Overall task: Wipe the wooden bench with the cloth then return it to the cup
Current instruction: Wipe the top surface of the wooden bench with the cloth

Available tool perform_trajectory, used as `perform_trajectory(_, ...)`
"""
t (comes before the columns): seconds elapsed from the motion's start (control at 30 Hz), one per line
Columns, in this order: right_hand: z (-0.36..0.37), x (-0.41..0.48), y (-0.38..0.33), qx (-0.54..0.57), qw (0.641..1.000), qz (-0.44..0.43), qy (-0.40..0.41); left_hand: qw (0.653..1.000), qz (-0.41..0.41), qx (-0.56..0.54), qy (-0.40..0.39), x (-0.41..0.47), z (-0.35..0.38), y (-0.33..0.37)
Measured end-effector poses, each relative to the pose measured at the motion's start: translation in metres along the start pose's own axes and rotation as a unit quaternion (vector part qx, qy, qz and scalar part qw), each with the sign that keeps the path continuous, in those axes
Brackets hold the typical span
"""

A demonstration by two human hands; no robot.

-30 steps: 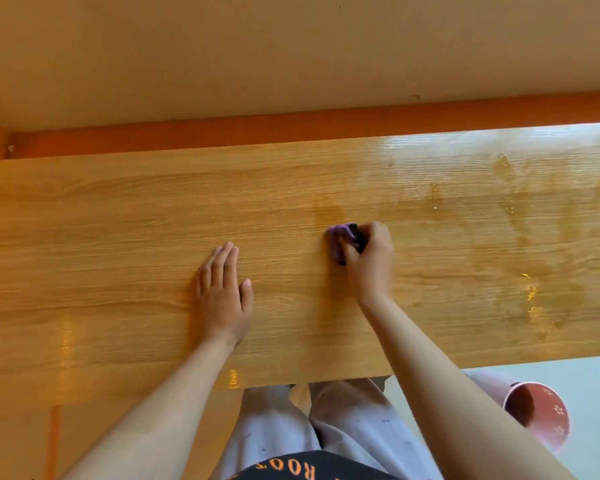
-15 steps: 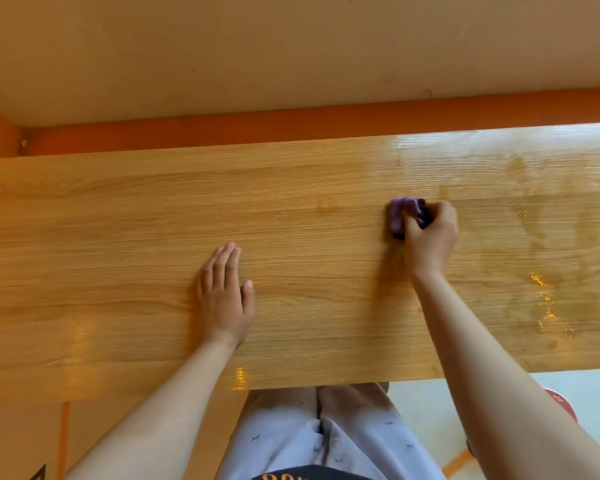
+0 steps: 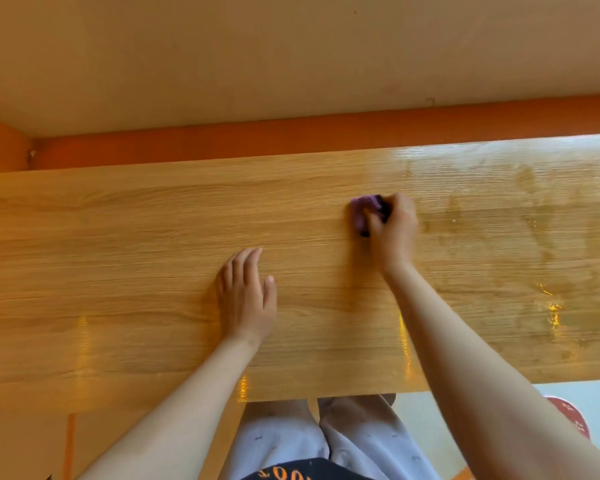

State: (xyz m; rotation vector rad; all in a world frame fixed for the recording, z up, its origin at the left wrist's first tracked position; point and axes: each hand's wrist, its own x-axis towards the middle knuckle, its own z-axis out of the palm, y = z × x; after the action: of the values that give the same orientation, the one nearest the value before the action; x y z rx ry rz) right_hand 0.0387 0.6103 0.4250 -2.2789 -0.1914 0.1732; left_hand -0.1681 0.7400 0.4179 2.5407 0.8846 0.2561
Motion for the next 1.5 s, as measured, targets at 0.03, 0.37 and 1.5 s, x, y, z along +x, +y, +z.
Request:
perform_trajectory(0.03,-0.015,0.011,0.009,-0.013,0.999,0.024,0.026,1.0,0.013,-0.005,0.001,0.012,0.001,0.009)
perform_trajectory(0.37,0.0,0.011,-0.001,-0.016,0.999,0.028,0.033,0.997,0.023,0.048,-0.046,0.076,0.045,0.038)
perform_trajectory(1.5,-0.029,0.121,0.025,-0.017,0.995,0.047,0.086,0.997,0.019,0.068,-0.037,0.078,0.046,0.041)
